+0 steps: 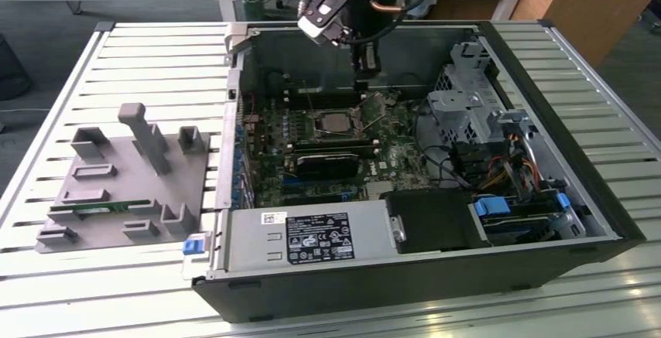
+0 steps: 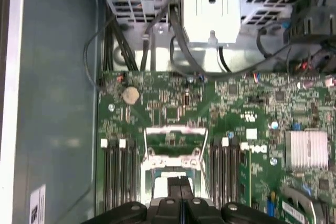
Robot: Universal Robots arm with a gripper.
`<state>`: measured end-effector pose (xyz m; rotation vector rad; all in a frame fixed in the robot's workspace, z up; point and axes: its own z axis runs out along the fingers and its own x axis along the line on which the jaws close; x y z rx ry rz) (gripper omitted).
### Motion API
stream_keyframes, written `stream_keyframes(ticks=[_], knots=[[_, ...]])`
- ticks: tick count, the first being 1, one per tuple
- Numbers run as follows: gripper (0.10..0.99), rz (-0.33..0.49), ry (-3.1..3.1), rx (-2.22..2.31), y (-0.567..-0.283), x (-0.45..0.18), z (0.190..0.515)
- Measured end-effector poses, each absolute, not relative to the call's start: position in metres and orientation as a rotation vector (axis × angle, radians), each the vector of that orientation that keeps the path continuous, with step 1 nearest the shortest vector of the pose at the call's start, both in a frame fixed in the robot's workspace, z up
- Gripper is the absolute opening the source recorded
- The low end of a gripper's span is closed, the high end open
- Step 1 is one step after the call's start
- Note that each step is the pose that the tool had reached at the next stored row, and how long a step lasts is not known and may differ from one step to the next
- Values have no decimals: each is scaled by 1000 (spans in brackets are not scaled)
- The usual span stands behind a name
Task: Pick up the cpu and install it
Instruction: 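Close the cpu cover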
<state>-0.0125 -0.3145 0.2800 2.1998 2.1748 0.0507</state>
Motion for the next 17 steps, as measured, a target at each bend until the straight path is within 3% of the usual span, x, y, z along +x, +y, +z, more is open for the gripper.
stream_keyframes(ticks=[17], knots=[[106,50,2177,2198,-317,3,276]])
